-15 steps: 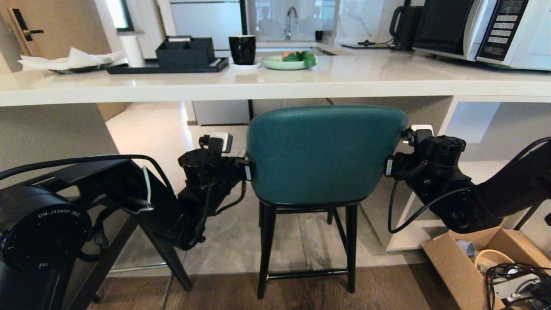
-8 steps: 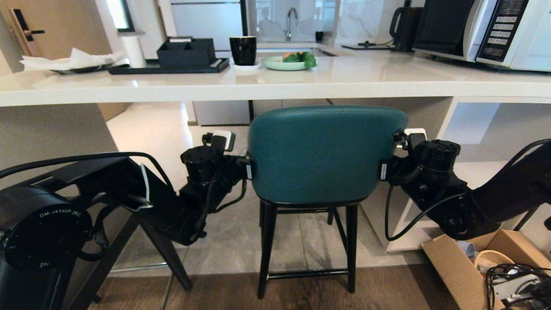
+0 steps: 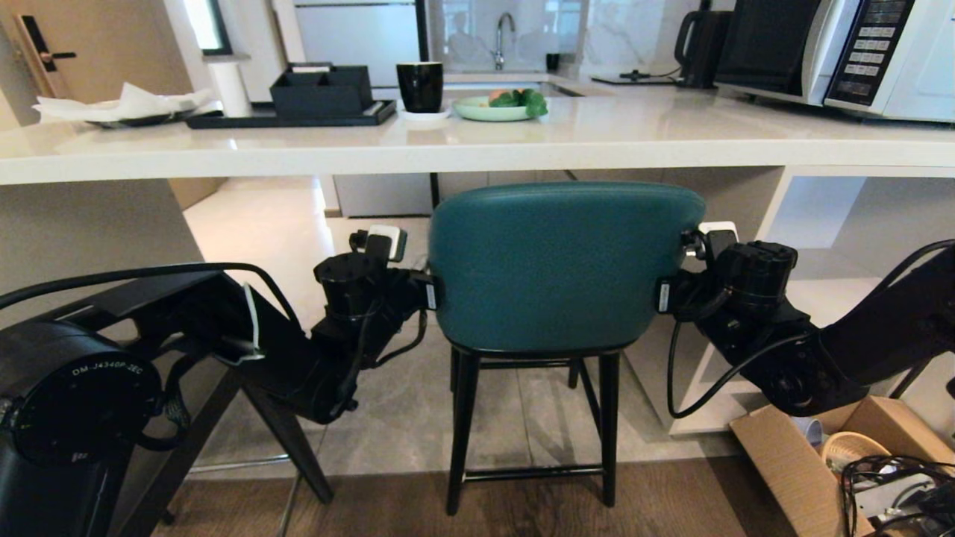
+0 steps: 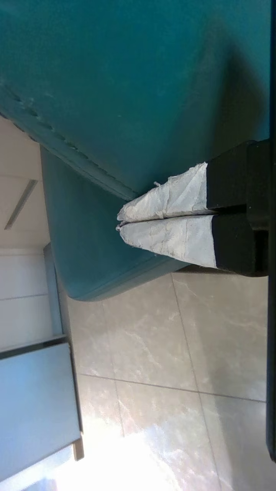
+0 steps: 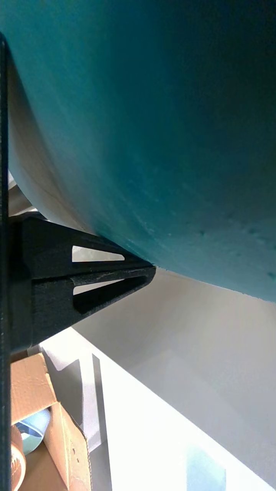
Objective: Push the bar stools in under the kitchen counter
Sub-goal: Push the blue chair back under the dining table, then push the gray chair back under the dining table
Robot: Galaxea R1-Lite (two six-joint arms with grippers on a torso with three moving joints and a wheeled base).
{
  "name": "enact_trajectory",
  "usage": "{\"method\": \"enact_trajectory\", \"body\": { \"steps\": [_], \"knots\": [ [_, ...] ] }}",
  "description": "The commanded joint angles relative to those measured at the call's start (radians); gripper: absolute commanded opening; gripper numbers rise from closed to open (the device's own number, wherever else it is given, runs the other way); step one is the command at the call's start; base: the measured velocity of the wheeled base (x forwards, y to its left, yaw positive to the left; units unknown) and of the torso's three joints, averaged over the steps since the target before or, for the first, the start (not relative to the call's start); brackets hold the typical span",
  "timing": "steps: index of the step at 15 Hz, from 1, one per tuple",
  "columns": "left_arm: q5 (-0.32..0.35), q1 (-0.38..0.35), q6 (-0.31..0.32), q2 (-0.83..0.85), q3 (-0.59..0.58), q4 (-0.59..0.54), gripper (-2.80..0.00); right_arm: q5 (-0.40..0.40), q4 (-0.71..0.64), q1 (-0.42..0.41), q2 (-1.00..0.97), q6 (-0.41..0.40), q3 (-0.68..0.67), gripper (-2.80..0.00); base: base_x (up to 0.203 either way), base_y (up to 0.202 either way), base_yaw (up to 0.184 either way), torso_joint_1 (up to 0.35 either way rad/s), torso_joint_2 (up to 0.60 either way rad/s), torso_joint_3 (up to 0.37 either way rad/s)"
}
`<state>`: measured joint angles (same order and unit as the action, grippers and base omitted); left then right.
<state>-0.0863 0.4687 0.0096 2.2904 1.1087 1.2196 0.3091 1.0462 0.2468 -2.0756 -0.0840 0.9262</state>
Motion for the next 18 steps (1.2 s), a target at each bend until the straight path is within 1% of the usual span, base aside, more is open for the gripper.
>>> {"method": "enact_trajectory", "body": {
  "steps": [1,3,5,7,11,12,13,15,17,18],
  "knots": [
    [-0.042,-0.027,0.0,-0.008,-0.034,0.016,-2.8,0.003,0.008,0.0,0.028,0.001,-0.019,-2.8,0.0,0.0,0.0,0.0,0.0,0.0],
    [-0.113,-0.061,0.003,-0.04,-0.065,0.023,-2.8,-0.002,0.007,-0.002,0.102,0.003,-0.084,-2.8,0.0,0.0,0.0,0.0,0.0,0.0],
    [-0.123,-0.09,-0.001,-0.09,-0.134,0.029,-2.8,-0.002,0.008,-0.003,0.159,0.014,-0.145,-2.8,0.0,0.0,0.0,0.0,0.0,0.0],
    [-0.129,-0.103,-0.002,-0.153,-0.202,0.063,-2.8,0.0,0.008,-0.007,0.215,0.021,-0.184,-2.8,0.0,0.0,0.0,0.0,0.0,0.0],
    [-0.133,-0.114,-0.003,-0.407,-0.409,0.084,-2.8,0.0,-0.003,-0.024,0.437,0.021,-0.333,-2.8,0.0,0.0,0.0,0.0,0.0,0.0],
    [-0.138,-0.113,0.0,-0.472,-0.477,0.085,-2.8,-0.001,-0.016,-0.026,0.508,0.021,-0.363,-2.8,0.0,0.0,0.0,0.0,0.0,0.0],
    [-0.139,-0.112,0.005,-0.542,-0.539,0.086,-2.8,-0.001,-0.043,-0.026,0.589,0.021,-0.389,-2.8,0.0,0.0,0.0,0.0,0.0,0.0],
    [-0.136,-0.108,0.011,-0.696,-0.62,0.075,-2.8,-0.001,-0.139,-0.024,0.76,0.021,-0.415,-2.8,0.0,0.0,0.0,0.0,0.0,0.0],
    [-0.157,-0.094,0.017,-0.875,-0.653,-0.013,-2.8,-0.002,-0.284,-0.02,0.938,0.021,-0.419,-2.8,0.0,0.0,0.0,0.0,0.0,0.0],
    [-0.172,-0.087,0.019,-0.985,-0.659,-0.096,-2.8,-0.002,-0.363,-0.02,1.029,0.022,-0.418,-2.8,0.0,0.0,0.0,0.0,0.0,0.0]
  ]
}}
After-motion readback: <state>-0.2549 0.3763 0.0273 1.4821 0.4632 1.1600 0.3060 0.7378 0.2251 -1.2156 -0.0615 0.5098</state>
